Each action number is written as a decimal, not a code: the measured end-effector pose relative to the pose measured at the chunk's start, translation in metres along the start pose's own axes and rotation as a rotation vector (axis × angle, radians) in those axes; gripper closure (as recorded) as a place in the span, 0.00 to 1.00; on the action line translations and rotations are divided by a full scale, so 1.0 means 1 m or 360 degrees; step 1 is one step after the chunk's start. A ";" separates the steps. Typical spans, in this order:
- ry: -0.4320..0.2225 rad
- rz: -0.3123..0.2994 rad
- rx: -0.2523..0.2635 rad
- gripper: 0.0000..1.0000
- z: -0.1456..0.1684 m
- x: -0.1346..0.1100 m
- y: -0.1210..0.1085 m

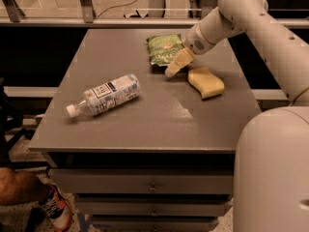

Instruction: Pick green jalapeno chip bag

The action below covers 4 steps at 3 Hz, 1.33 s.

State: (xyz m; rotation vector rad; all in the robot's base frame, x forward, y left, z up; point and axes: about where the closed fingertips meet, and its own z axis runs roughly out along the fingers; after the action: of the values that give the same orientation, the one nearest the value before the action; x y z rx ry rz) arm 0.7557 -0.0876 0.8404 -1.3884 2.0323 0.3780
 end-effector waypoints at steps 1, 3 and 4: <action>0.0005 0.0001 0.0000 0.25 0.004 0.000 -0.001; -0.0024 -0.0051 0.0017 0.80 0.001 -0.012 -0.002; -0.0070 -0.0101 0.0033 1.00 -0.006 -0.025 -0.002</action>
Offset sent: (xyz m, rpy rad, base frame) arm 0.0040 0.0009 0.0063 -0.0155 -0.0238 -0.0024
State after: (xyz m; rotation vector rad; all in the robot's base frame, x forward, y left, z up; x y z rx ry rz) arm 0.7614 -0.0740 0.8611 -1.4164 1.9465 0.3557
